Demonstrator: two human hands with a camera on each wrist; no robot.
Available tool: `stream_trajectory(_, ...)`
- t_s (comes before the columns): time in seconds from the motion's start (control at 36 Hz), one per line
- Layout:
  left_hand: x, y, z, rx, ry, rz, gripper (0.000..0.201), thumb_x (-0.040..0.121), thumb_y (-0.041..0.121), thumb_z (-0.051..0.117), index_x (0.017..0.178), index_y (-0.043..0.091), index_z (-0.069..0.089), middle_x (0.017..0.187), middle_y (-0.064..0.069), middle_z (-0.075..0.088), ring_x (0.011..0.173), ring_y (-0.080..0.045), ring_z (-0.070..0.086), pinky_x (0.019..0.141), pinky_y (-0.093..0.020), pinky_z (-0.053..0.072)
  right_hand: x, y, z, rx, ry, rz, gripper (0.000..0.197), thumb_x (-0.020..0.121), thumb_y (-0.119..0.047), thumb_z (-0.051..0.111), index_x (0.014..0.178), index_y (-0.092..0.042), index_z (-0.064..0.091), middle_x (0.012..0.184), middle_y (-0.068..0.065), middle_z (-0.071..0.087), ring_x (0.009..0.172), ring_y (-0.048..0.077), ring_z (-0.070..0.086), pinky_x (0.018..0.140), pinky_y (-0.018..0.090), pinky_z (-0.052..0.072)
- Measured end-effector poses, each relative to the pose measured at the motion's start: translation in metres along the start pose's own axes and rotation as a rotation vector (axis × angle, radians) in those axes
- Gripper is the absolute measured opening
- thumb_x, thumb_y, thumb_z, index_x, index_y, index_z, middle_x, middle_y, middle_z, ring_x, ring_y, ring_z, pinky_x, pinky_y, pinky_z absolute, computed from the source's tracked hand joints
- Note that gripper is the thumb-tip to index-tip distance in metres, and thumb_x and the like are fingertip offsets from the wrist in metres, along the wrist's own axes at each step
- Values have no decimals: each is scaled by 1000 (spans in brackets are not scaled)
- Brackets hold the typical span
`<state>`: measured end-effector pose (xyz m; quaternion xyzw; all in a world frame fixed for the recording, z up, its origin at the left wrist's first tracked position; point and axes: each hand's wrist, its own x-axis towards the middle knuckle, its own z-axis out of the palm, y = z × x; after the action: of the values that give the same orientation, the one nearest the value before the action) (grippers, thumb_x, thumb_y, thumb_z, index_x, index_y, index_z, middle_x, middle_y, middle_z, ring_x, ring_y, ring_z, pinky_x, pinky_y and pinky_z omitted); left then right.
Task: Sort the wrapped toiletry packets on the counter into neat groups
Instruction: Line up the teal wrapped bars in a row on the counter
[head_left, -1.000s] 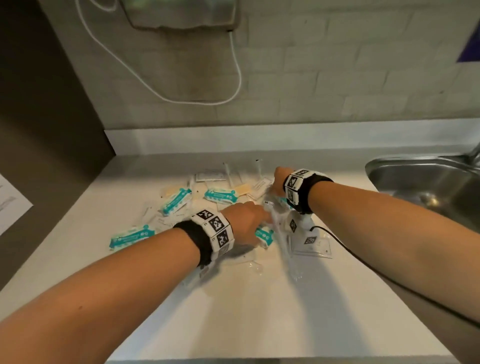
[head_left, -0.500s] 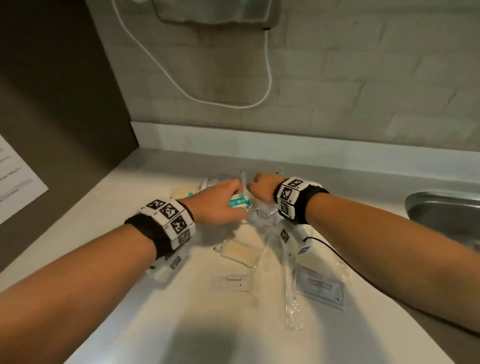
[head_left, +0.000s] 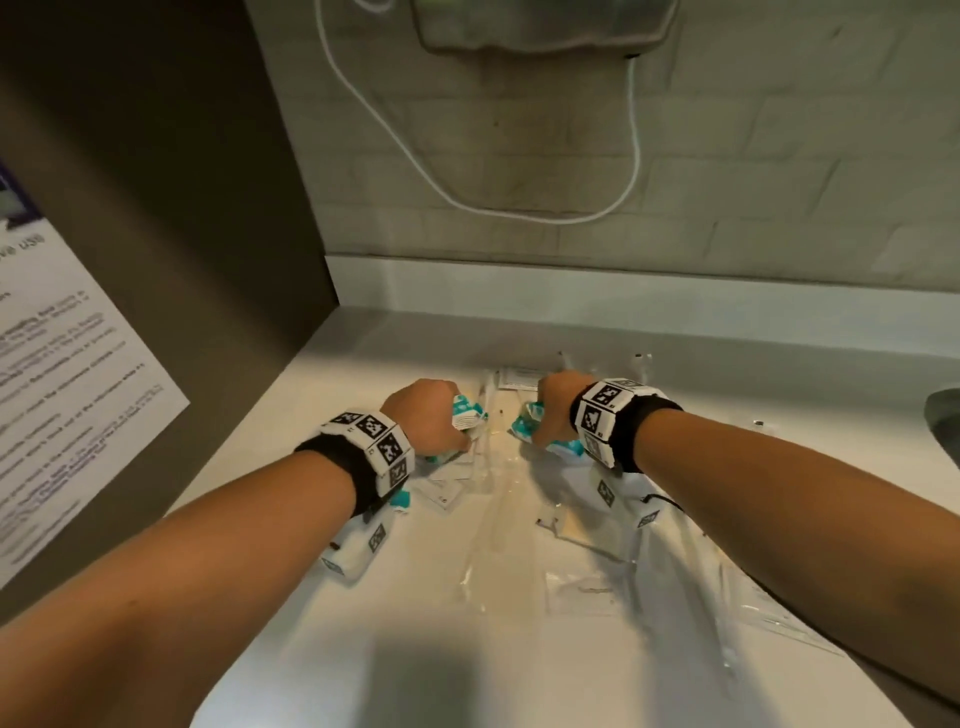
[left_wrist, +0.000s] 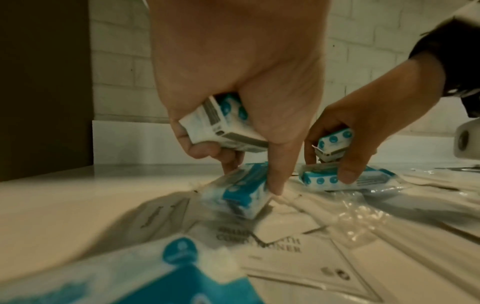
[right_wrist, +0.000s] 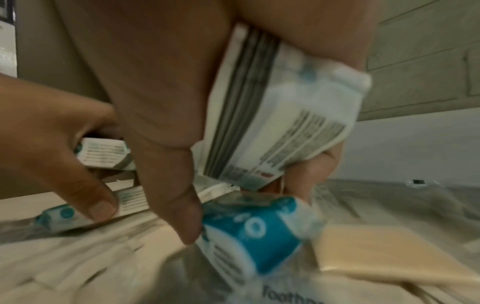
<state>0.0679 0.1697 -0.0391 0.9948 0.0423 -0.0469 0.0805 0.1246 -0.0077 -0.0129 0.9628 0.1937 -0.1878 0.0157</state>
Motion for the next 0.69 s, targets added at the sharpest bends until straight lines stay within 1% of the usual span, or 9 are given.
stream_trajectory(0.06,-3,-7,-5,-41,39,31,44,74,38,75,112,21,62,105,0,68,89,-20,63,77,-32,54,-2,-6,-2,8,20,16,56,71,-47,75,111,-9,64,96,5,66,82,25,61,71,31,52)
stream_trajectory(0.14,-11,-22,-24,-126,46,116,54,72,43,77,118,22,60,108,2,63,89,-17,60,77,-32,52,-3,-17,-3,64,81,34,56,75,-54,70,110,-10,64,103,7,69,85,26,61,73,31,51)
stream_trajectory(0.19,-20,-35,-43,-100,-10,205,58,69,48,80,116,20,60,105,5,58,89,-16,57,72,-29,46,-4,-26,-6,97,129,31,59,75,-56,68,113,-12,62,105,8,68,91,28,63,77,32,52)
stream_trajectory(0.22,-27,-42,-52,-83,-44,251,54,69,47,80,112,20,61,102,5,57,89,-17,58,71,-28,44,-5,-31,-8,107,139,29,59,75,-56,68,115,-13,61,107,8,67,94,29,63,80,33,52)
stream_trajectory(0.31,-52,-61,-68,-89,-209,319,40,74,38,80,107,21,65,99,7,59,88,-14,60,71,-27,48,-4,-46,-14,124,152,12,58,75,-56,67,115,-14,59,107,7,67,95,28,62,85,37,54)
stream_trajectory(0.39,-76,-79,-60,-48,-334,343,41,73,36,80,109,24,64,102,7,58,90,-13,60,76,-27,51,-4,-65,-19,115,158,-7,55,76,-55,66,113,-14,59,104,8,65,92,29,61,81,35,52)
stream_trajectory(0.47,-93,-87,-37,-41,-380,368,42,72,34,80,110,20,65,104,3,59,92,-17,59,82,-32,51,-3,-87,-19,117,155,-35,55,76,-55,67,113,-15,59,105,7,66,90,27,60,80,33,51)
stream_trajectory(0.56,-101,-91,-15,-42,-332,397,44,71,36,80,108,17,65,105,0,54,92,-19,59,83,-33,50,0,-108,-15,116,150,-71,54,76,-54,67,112,-15,60,105,7,66,89,27,59,79,33,50)
stream_trajectory(0.69,-104,-102,-4,-189,-214,387,67,63,39,84,120,27,52,114,13,38,93,-6,53,85,-21,49,6,-134,-9,128,131,-124,51,77,-51,68,111,-14,60,97,4,64,87,25,61,73,31,50)
